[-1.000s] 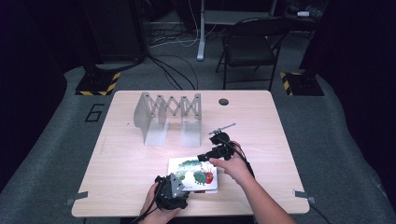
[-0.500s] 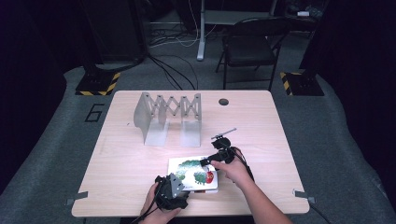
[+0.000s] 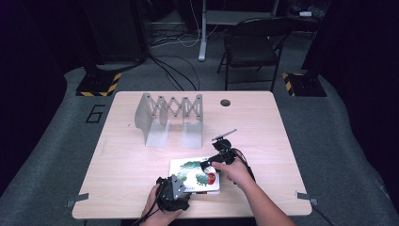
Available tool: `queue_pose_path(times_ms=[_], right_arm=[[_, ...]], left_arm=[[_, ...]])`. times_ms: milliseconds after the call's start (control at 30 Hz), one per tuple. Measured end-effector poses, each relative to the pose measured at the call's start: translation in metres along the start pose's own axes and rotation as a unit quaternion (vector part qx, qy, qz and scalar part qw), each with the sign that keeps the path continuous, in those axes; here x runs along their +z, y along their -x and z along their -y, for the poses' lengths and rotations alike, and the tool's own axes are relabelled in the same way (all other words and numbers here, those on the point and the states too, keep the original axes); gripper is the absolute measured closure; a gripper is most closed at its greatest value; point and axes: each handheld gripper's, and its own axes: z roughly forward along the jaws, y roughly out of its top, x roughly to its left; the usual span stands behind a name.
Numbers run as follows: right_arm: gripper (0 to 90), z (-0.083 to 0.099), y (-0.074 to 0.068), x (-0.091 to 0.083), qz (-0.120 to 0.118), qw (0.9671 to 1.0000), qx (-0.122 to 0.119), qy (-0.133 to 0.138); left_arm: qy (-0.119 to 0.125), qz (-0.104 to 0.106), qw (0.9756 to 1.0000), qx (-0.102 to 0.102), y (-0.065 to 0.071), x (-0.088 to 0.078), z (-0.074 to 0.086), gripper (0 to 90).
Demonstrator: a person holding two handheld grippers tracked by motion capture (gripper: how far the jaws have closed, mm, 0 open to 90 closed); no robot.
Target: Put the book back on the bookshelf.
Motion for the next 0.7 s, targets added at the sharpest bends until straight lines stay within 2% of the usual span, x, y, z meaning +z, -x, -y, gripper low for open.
queue_pose_path(times_ms=[167, 333, 467, 667, 700], right_arm=[[25.5, 0.0, 0.001, 0.0, -0.003, 1.0, 0.001, -0.003], [26.7, 0.001, -0.002, -0.002, 0.004, 1.0, -0.008, 0.005], [27.1, 0.001, -0.001, -0.002, 0.001, 1.0, -0.007, 0.001], [27.8, 0.001, -0.002, -0.003, 0.002, 1.0, -0.007, 0.005], [28.1, 0.001, -0.002, -0.004, 0.002, 1.0, -0.007, 0.005]], left_arm=[[0.0, -0.001, 1.0, 0.0, 0.0, 0.0, 0.0, 14.4], [-0.005, -0.011, 0.9998, -0.014, 0.001, 0.0, 0.001, 12.8], [-0.013, -0.013, 0.9992, -0.037, -0.003, 0.002, 0.001, 5.7], [-0.022, 0.005, 0.9968, -0.077, -0.01, 0.005, 0.003, 2.3], [-0.028, 0.014, 0.996, -0.084, -0.012, 0.005, 0.004, 1.8]])
